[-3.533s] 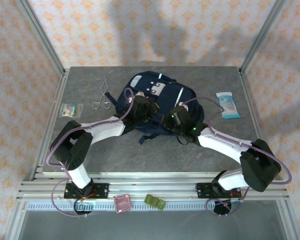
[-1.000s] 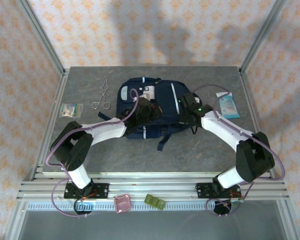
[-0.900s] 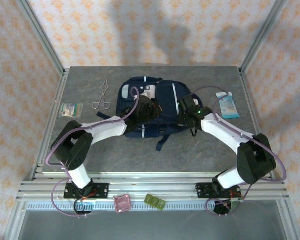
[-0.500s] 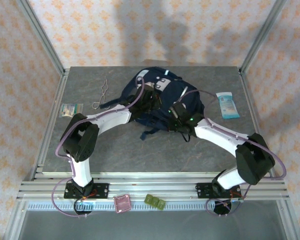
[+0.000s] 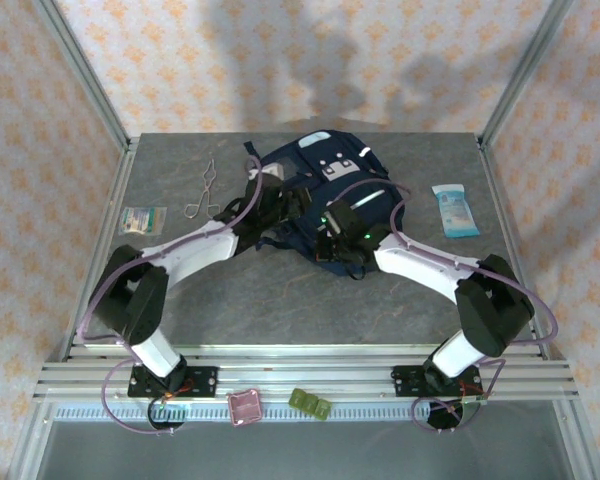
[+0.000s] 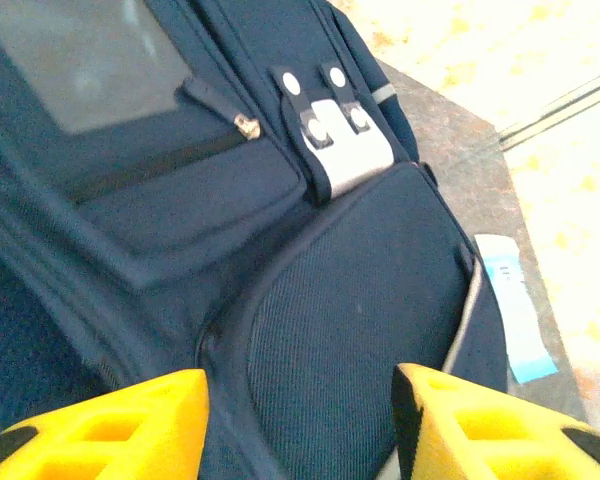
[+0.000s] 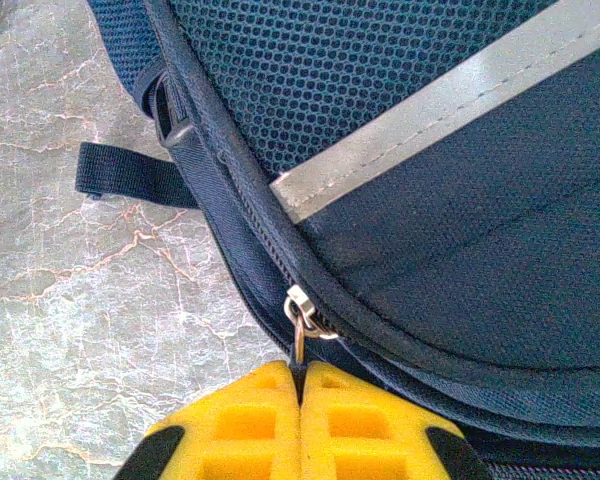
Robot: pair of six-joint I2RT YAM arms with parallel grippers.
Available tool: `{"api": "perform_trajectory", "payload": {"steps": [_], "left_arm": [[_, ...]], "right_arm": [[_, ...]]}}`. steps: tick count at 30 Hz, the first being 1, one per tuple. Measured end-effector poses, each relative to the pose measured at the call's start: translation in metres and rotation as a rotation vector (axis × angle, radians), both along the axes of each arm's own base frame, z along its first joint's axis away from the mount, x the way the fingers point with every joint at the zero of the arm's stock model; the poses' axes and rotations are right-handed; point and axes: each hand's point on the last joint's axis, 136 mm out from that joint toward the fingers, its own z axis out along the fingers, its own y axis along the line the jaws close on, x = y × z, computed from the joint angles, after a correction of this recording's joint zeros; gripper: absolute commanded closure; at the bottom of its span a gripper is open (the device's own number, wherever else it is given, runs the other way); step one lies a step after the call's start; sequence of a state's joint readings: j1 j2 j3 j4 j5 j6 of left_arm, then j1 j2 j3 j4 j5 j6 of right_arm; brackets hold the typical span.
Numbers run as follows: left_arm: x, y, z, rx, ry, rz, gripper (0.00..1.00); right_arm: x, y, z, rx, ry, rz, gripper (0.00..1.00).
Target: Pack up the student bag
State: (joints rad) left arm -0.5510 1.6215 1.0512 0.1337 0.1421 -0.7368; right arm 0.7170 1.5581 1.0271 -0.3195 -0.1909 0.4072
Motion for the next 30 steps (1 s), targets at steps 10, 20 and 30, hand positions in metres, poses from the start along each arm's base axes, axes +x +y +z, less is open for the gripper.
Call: {"api": "perform_trajectory", "payload": {"steps": [10,20,30], "left_arm": [[-0.034,-0.043,-0.043,-0.074,0.087,-0.076,0.52],[-0.022,-0.042,-0.059,-0.074,0.117,-0.044,1.00],[-0.020,-0.039,-0.059,-0.083,0.129,-0.054,1.00]], "right_arm": [[0.000,0.001,-0.001,0.016,0.007,-0.009,1.00],[0.001,-0.005,-0.007,0.003,0.014,-0.032,1.00],[-0.003,-0.054,-0.015,-0.024,0.033,-0.126,1.00]]}}
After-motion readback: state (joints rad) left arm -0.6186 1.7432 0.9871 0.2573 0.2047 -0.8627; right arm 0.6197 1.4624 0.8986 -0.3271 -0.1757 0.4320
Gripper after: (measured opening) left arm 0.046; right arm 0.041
